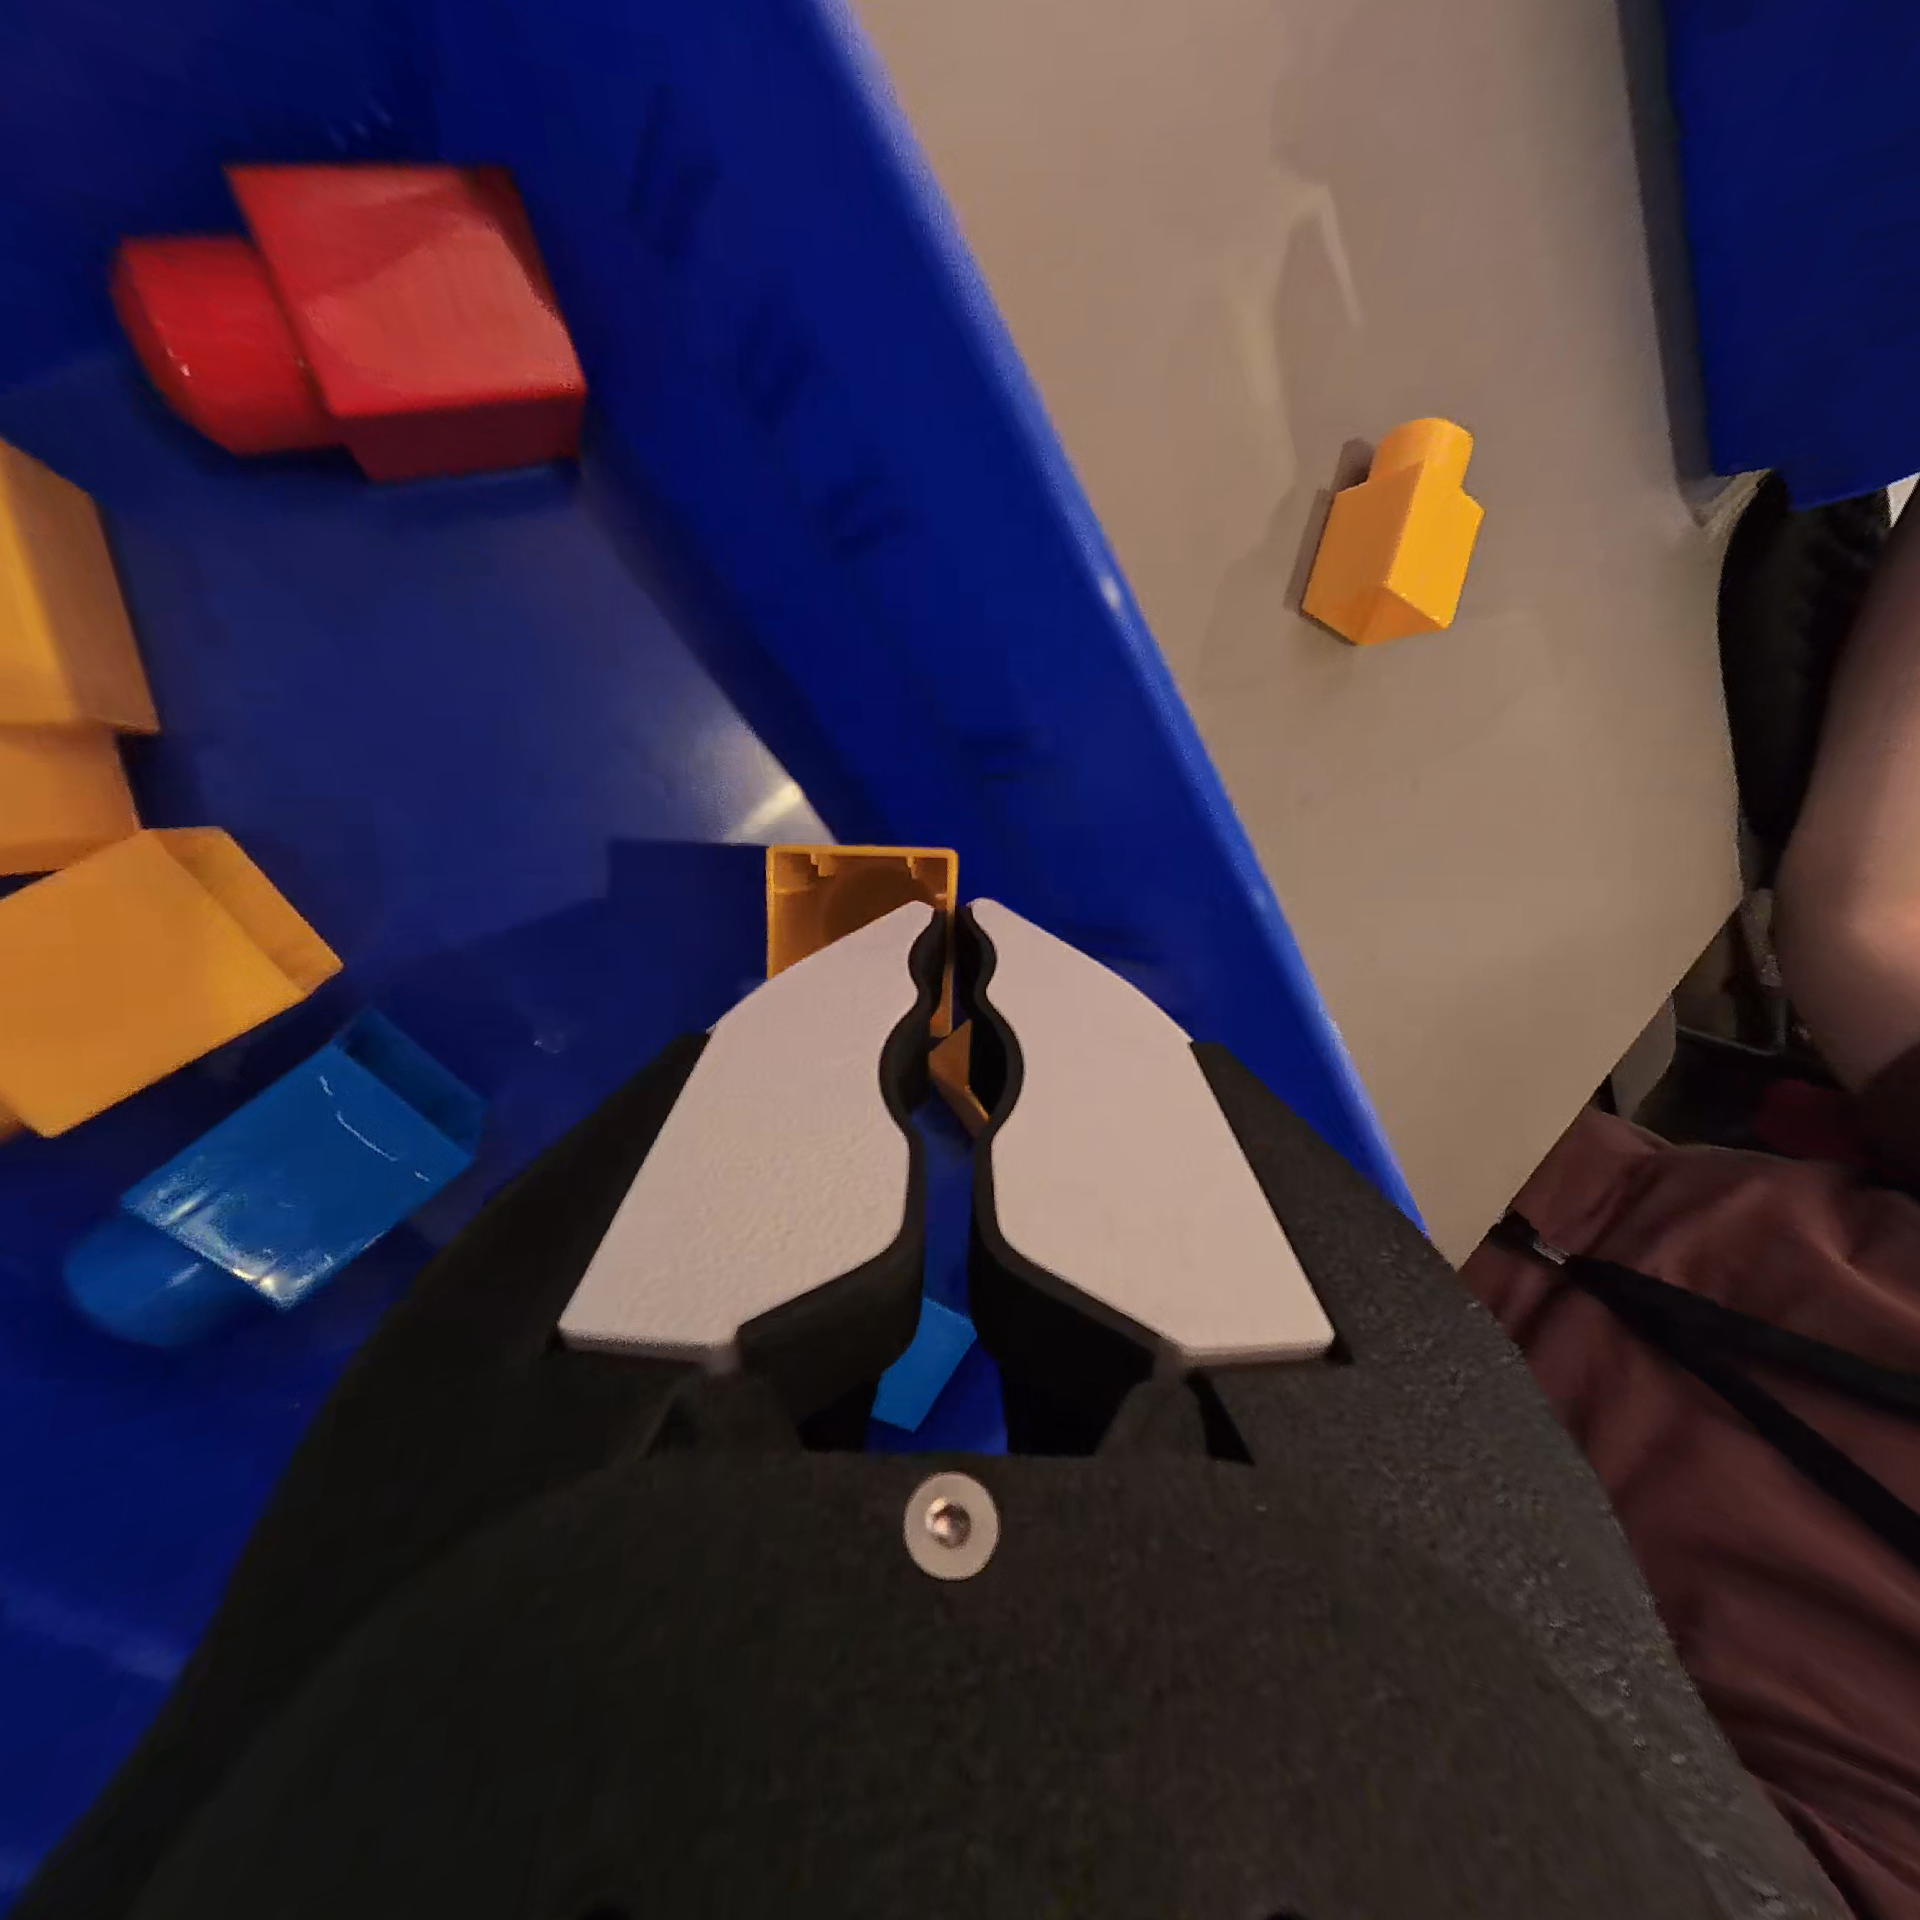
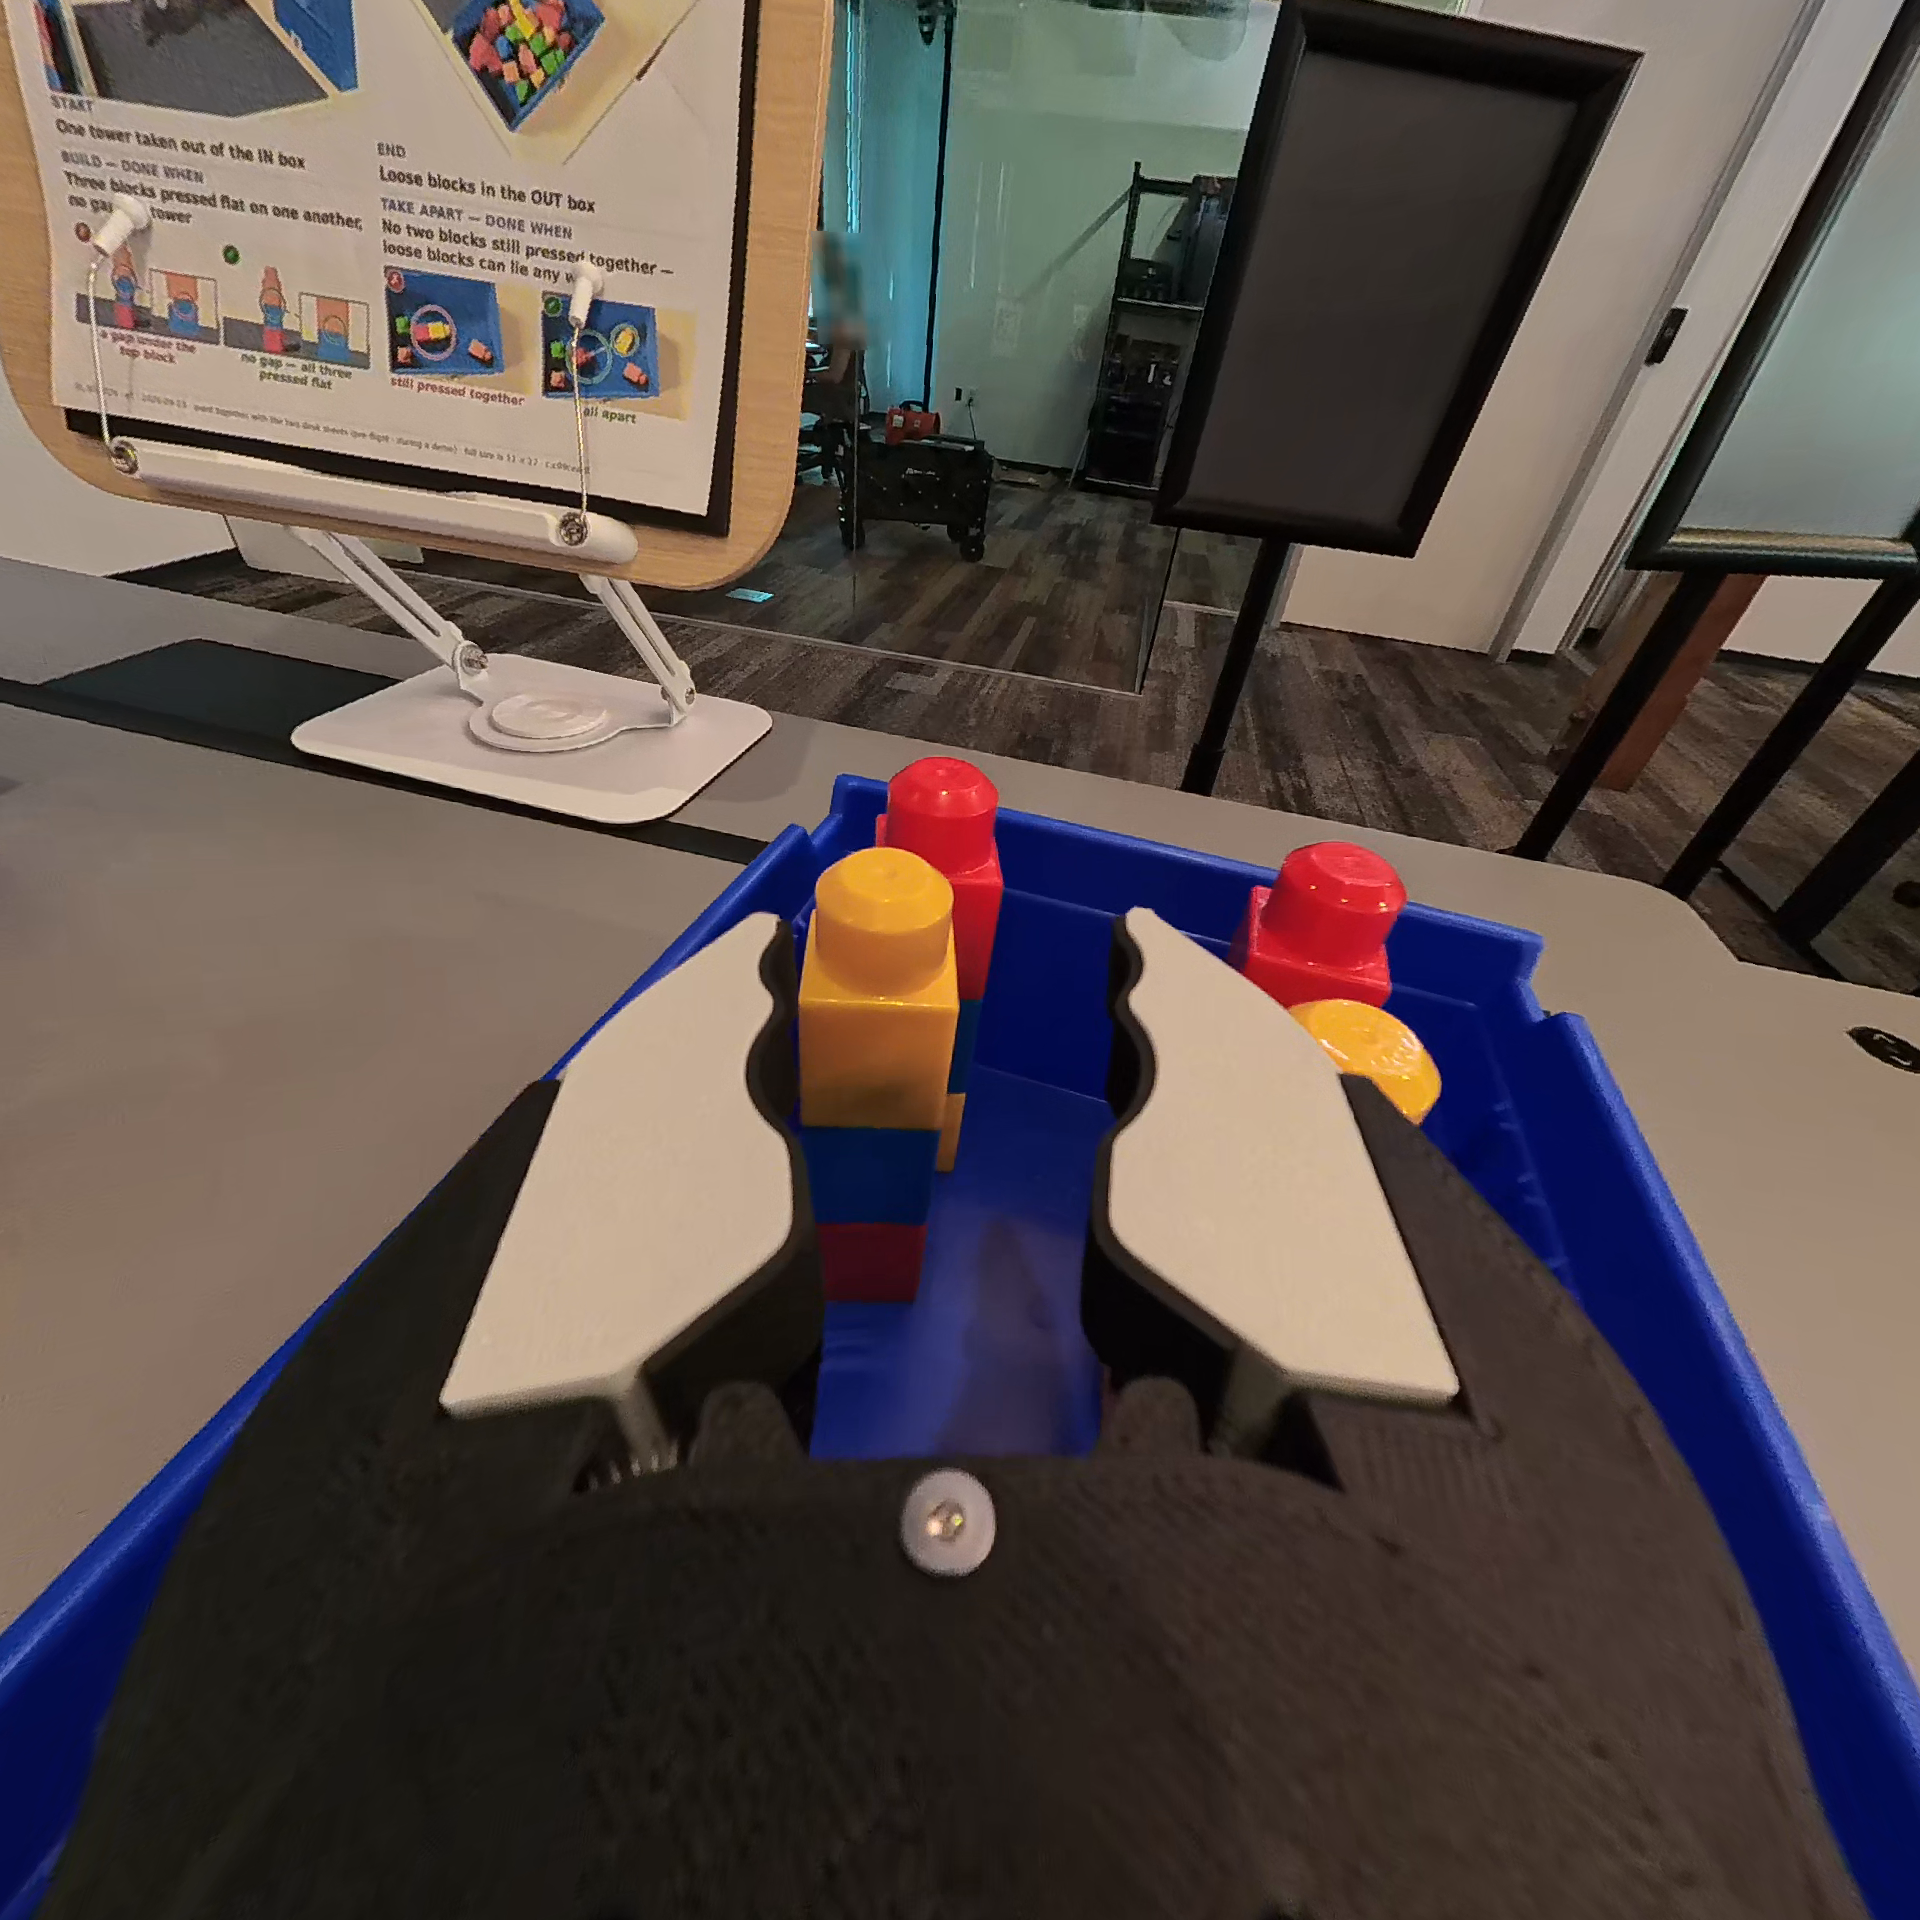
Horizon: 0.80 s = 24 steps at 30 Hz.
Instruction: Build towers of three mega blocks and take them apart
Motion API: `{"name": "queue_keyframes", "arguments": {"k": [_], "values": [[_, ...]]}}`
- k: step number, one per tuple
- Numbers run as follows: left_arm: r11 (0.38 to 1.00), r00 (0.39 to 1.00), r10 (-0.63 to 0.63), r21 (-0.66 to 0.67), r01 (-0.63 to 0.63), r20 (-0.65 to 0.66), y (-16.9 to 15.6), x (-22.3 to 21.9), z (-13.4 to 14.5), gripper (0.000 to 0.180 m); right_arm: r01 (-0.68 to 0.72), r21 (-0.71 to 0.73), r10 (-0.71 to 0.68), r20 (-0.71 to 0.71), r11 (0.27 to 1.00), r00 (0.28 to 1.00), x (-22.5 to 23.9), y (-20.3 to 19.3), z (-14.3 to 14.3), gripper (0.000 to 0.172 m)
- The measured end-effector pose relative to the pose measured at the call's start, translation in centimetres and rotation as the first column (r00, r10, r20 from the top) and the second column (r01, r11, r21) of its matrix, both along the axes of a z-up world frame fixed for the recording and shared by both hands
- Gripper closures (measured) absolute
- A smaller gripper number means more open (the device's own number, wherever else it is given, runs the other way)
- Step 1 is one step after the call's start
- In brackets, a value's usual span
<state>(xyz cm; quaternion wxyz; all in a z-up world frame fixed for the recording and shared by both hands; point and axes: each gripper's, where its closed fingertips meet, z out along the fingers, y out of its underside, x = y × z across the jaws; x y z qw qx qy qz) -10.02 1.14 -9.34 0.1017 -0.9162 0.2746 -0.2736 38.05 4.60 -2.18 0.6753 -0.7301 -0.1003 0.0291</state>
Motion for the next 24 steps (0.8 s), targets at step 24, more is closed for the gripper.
{"name": "queue_keyframes", "arguments": {"k": [24], "values": [[0.45,0.998,0.065,0.893,-0.025,-0.004,5.0,-4.2,12.9,0.151,-0.017,-0.023,0.017,0.034,1.0,0.999,-0.5,-0.2,-0.4,0.112]]}}
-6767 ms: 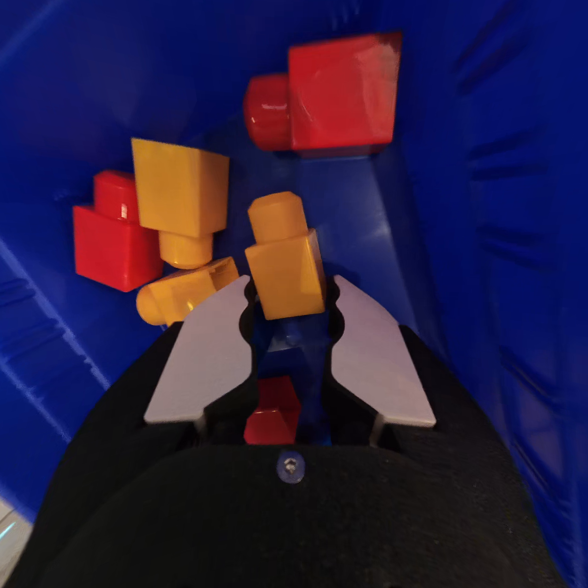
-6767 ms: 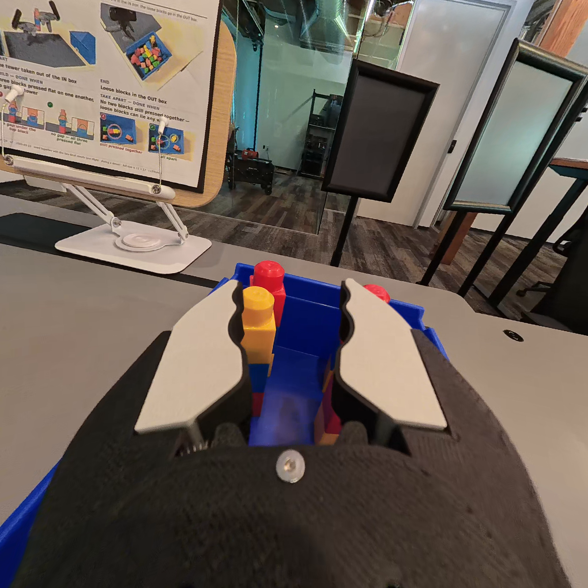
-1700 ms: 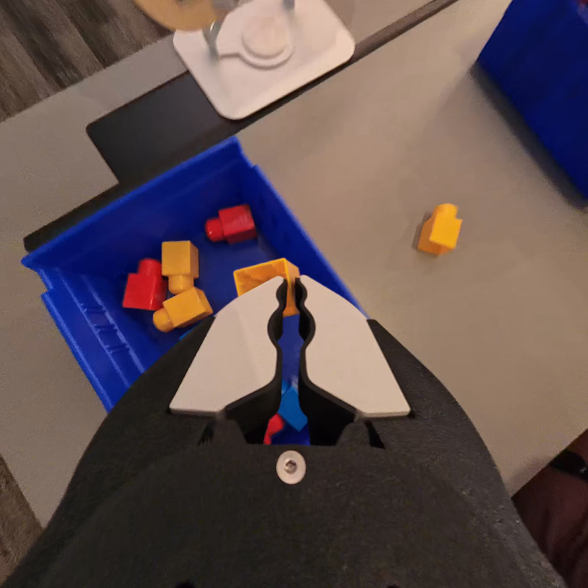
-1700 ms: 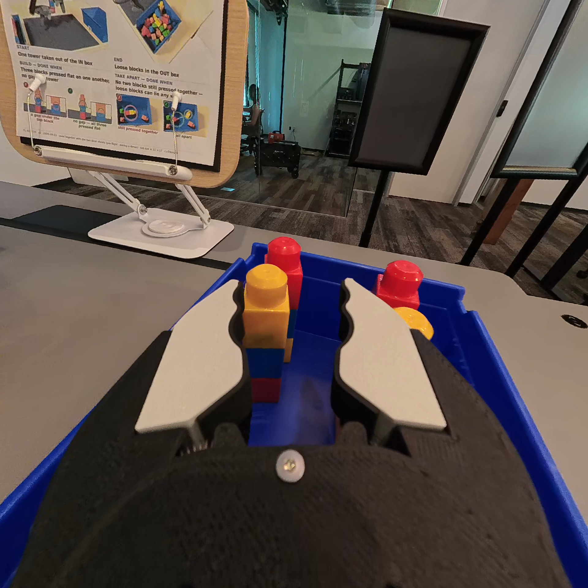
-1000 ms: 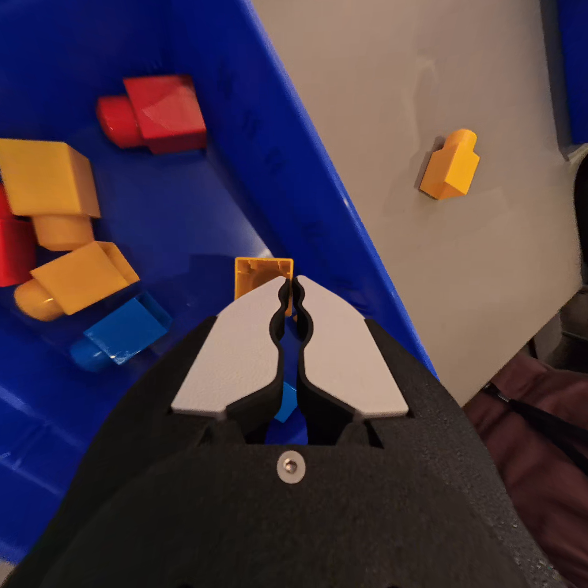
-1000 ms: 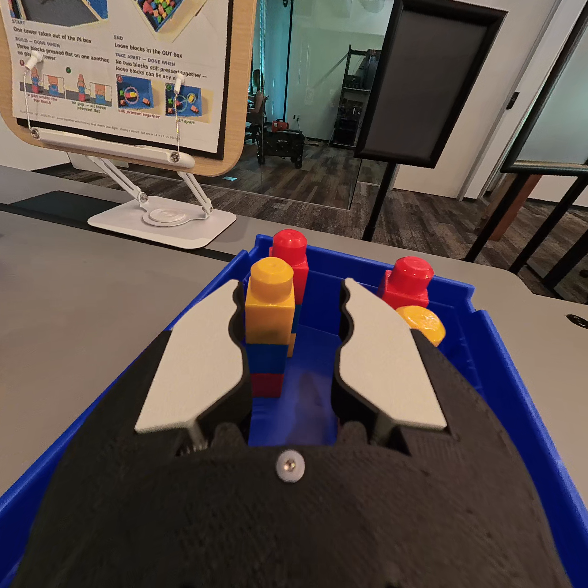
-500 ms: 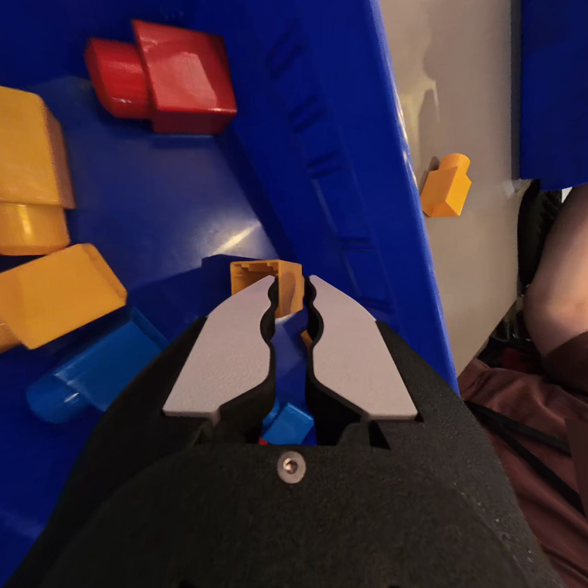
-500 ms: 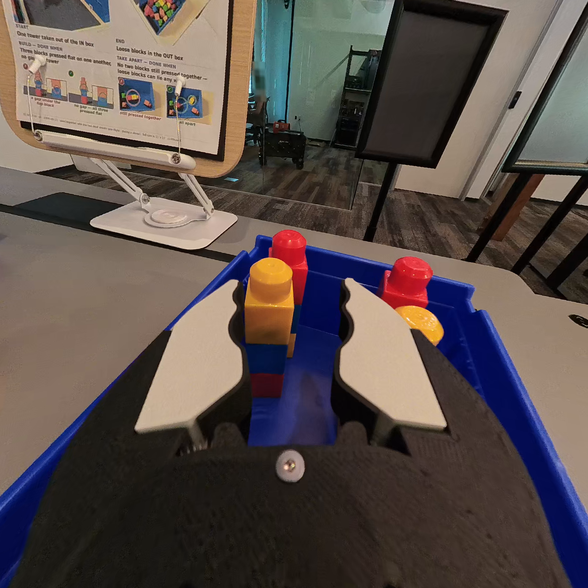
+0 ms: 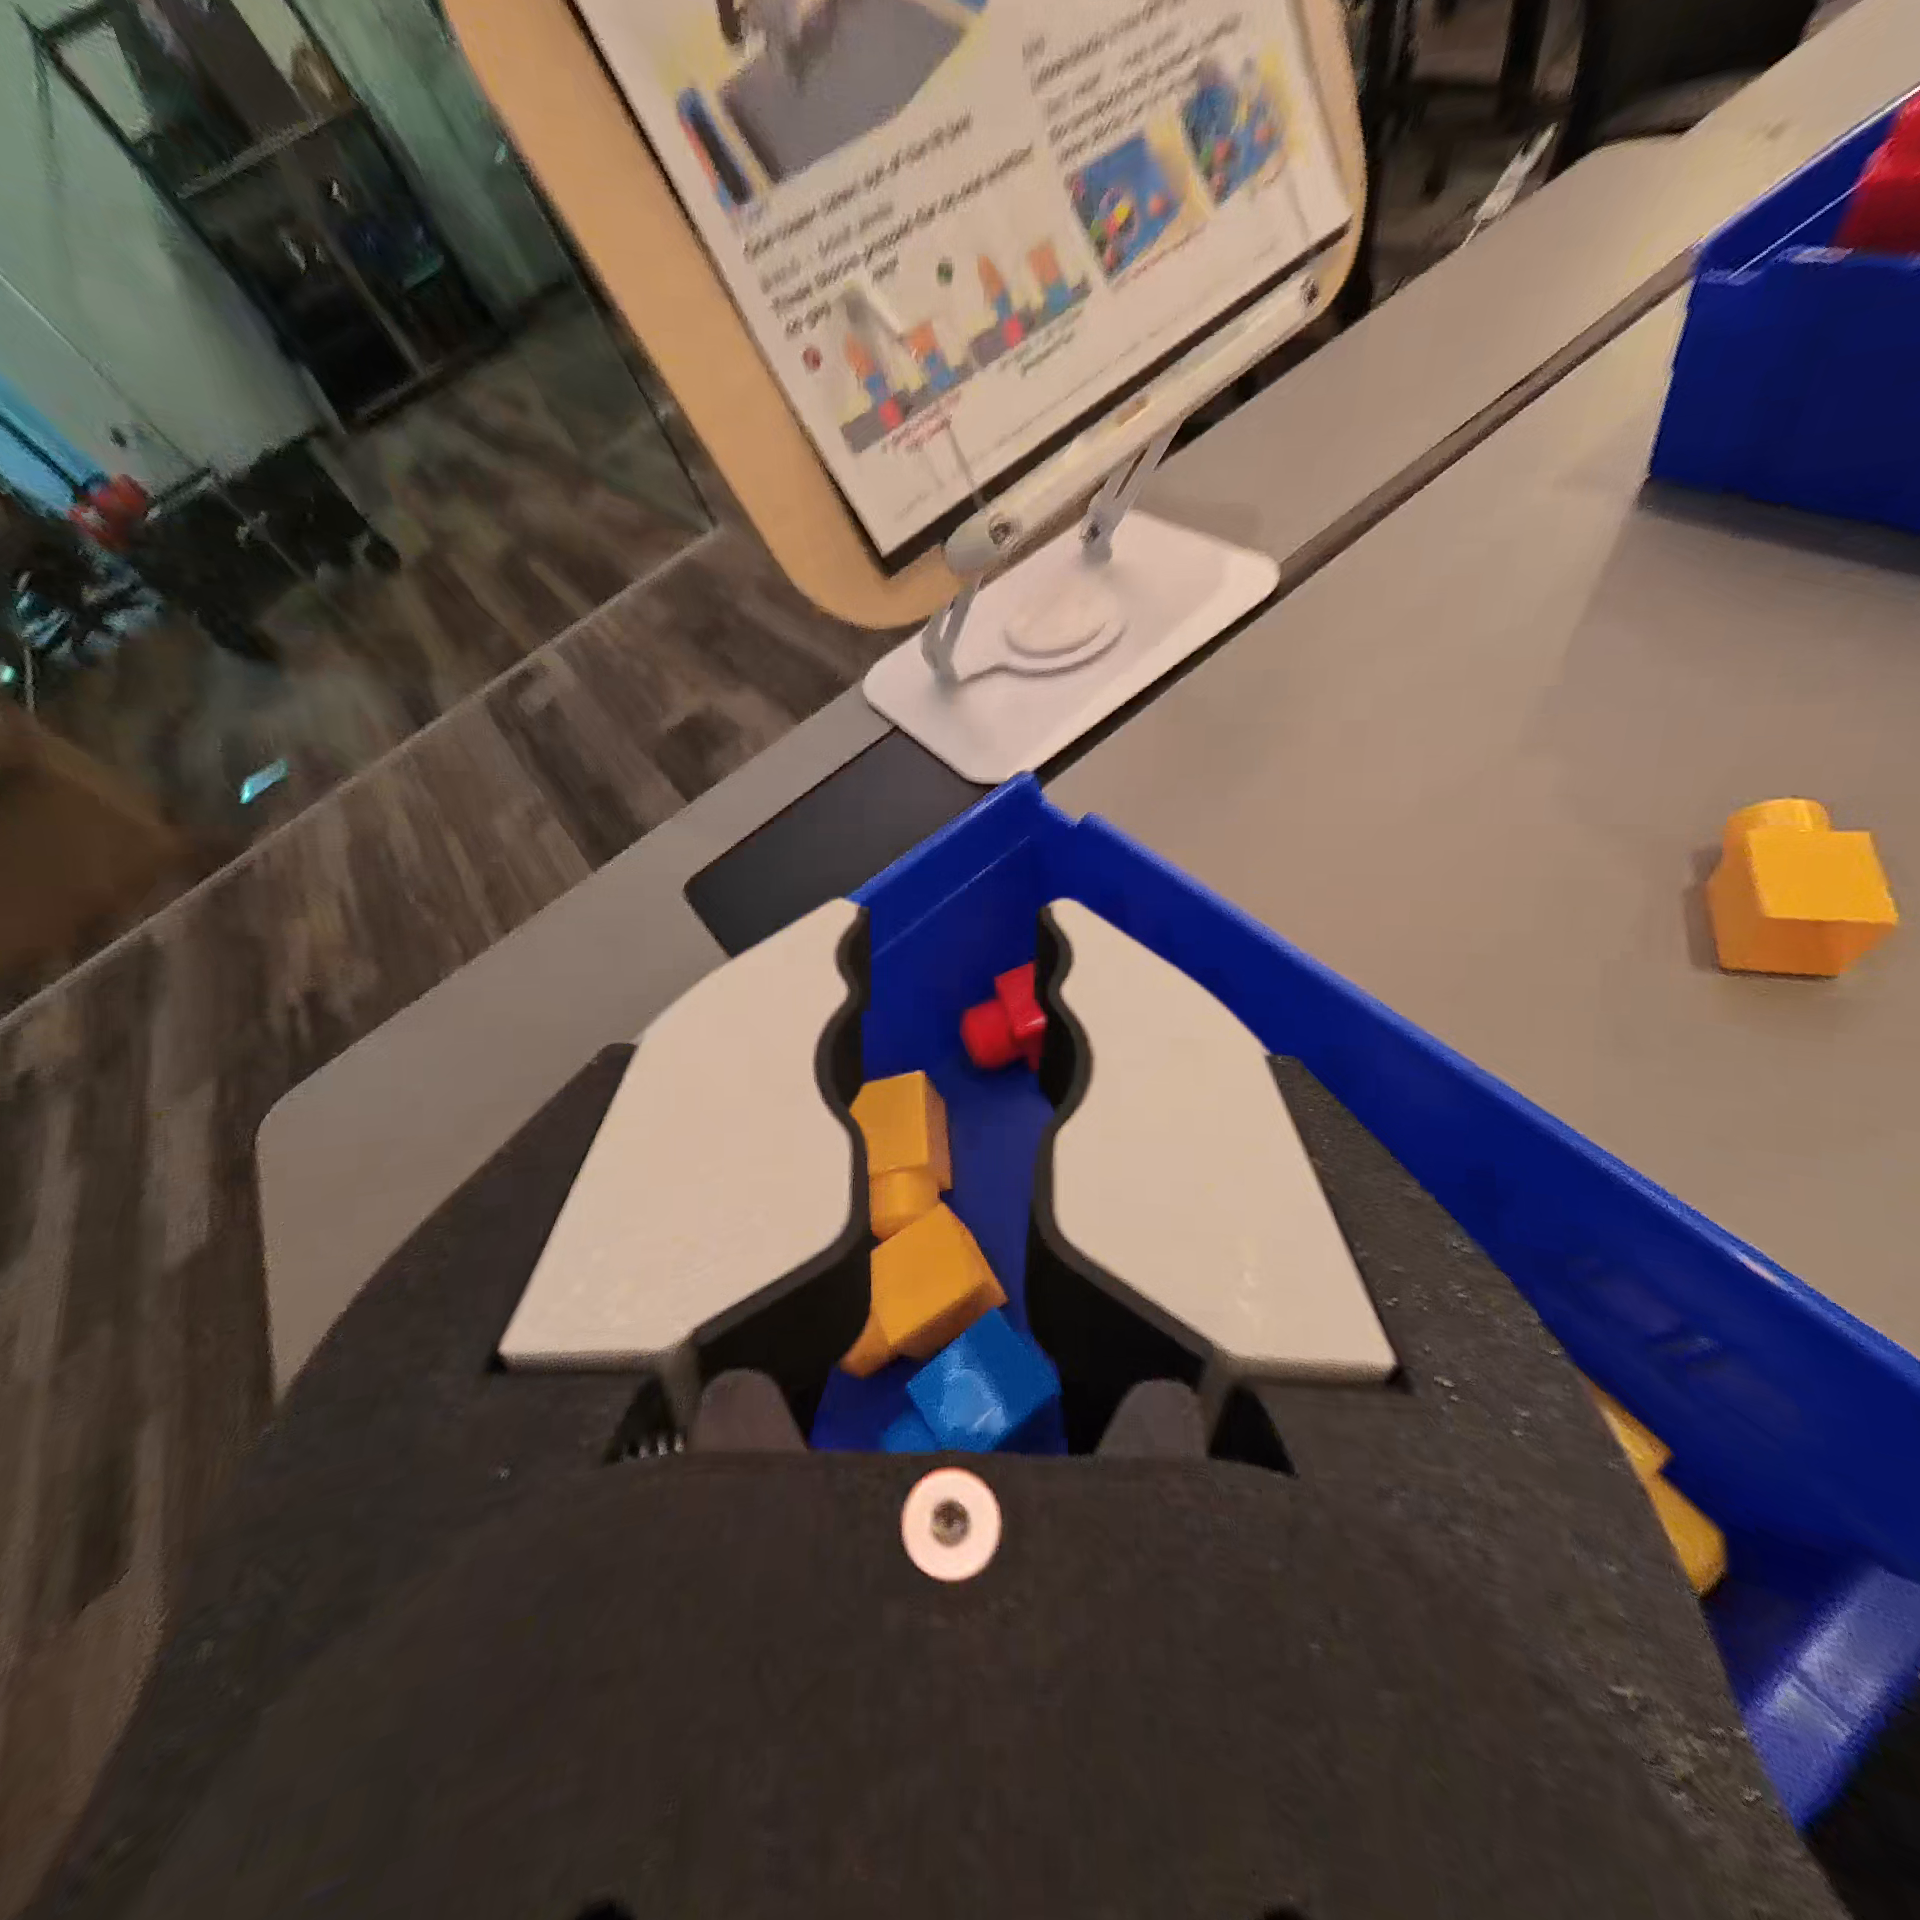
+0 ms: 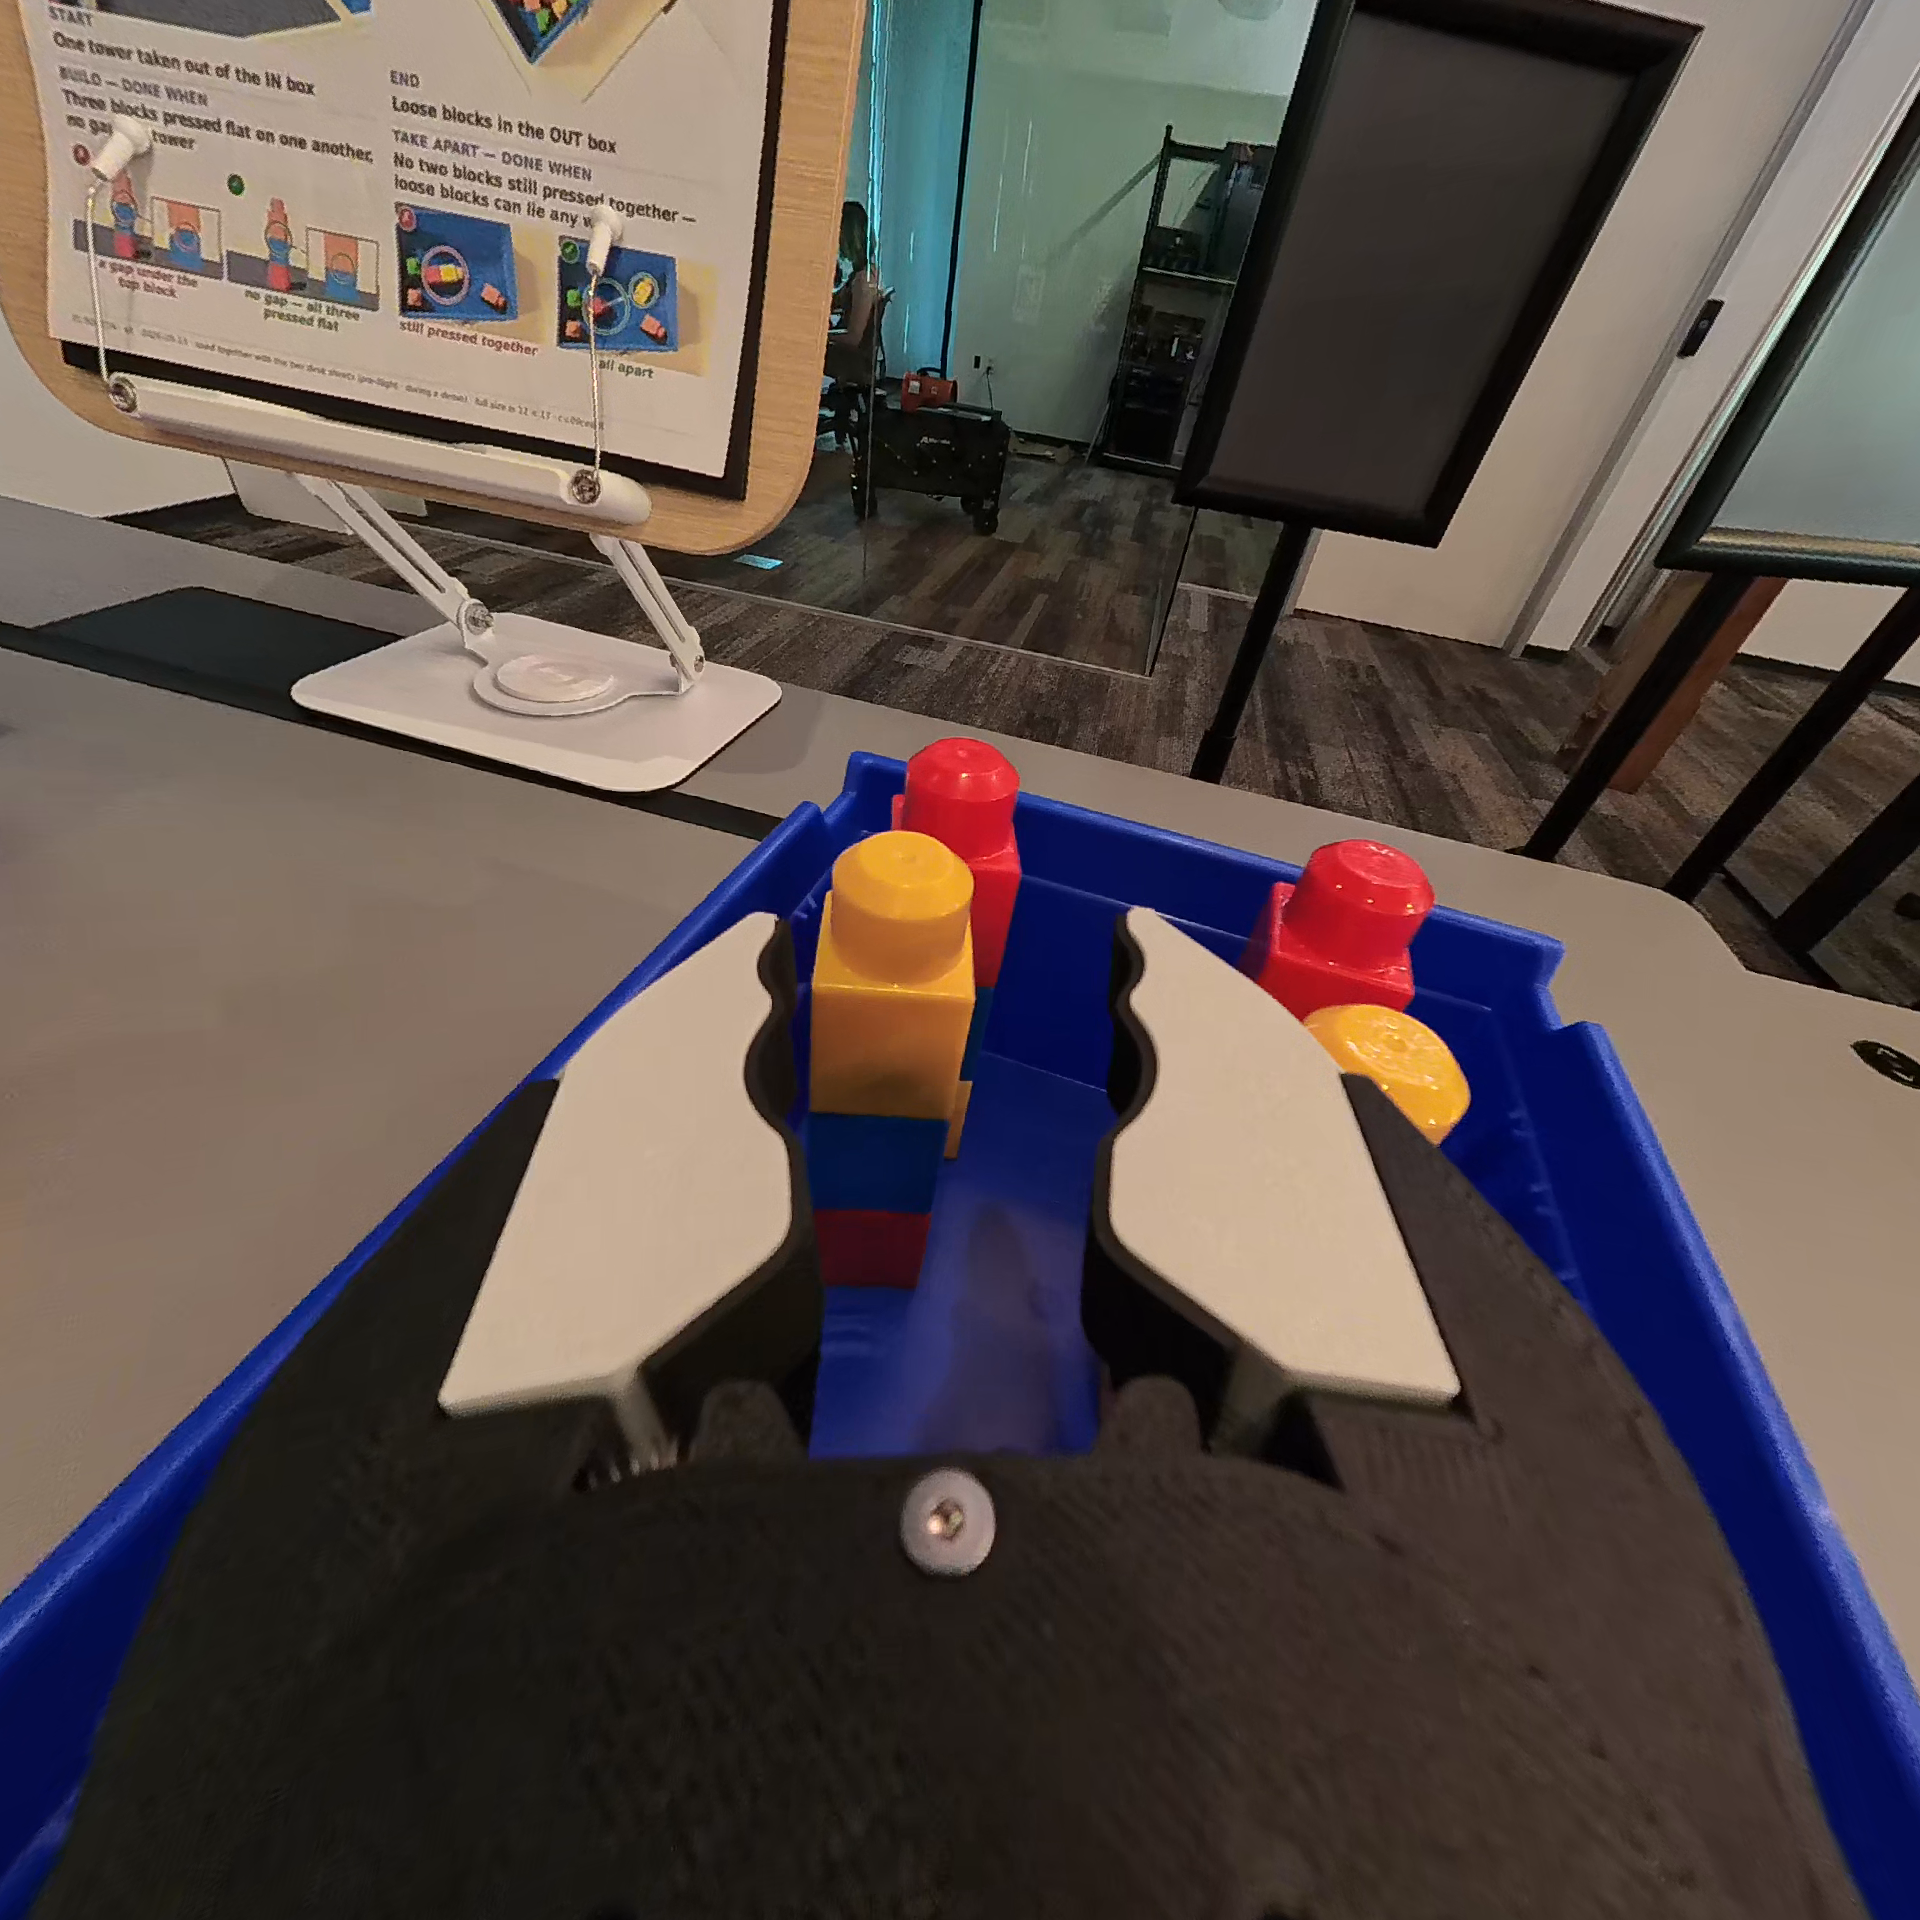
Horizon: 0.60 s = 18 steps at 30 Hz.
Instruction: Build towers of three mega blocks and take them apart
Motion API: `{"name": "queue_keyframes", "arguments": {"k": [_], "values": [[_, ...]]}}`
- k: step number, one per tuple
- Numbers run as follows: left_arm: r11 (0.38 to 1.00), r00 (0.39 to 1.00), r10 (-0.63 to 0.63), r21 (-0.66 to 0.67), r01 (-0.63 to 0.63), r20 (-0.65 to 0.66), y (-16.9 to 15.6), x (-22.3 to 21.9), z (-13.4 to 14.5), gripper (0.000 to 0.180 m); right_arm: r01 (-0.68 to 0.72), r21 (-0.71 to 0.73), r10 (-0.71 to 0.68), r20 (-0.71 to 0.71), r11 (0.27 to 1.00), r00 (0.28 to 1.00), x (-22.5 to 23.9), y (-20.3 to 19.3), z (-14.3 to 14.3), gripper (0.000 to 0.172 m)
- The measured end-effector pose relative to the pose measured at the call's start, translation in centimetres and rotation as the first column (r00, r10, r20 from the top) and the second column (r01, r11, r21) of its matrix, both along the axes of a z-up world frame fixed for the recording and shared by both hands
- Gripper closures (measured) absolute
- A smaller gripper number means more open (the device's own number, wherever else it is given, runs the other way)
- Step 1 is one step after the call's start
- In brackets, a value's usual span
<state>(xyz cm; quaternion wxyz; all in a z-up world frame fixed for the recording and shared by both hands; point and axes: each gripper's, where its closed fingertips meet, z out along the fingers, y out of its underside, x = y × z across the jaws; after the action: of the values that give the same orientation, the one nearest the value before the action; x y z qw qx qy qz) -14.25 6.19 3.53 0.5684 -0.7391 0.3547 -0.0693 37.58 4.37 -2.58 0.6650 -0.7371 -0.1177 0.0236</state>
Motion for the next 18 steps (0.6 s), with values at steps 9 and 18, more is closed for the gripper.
{"name": "queue_keyframes", "arguments": {"k": [9,18], "values": [[0.929,0.933,-0.353,-0.137,0.343,-0.063,-3.6,3.5,-2.2,0.139,0.0,-0.017,0.0,-0.002,1.0,1.0,0.5,0.3,-0.1,0.112],[0.835,0.568,-0.547,-0.448,0.32,-0.614,-3.8,2.1,-12.4,0.099,-0.009,-0.031,0.01,0.06,0.999,0.998,-0.1,0.3,-0.4,0.107]]}}
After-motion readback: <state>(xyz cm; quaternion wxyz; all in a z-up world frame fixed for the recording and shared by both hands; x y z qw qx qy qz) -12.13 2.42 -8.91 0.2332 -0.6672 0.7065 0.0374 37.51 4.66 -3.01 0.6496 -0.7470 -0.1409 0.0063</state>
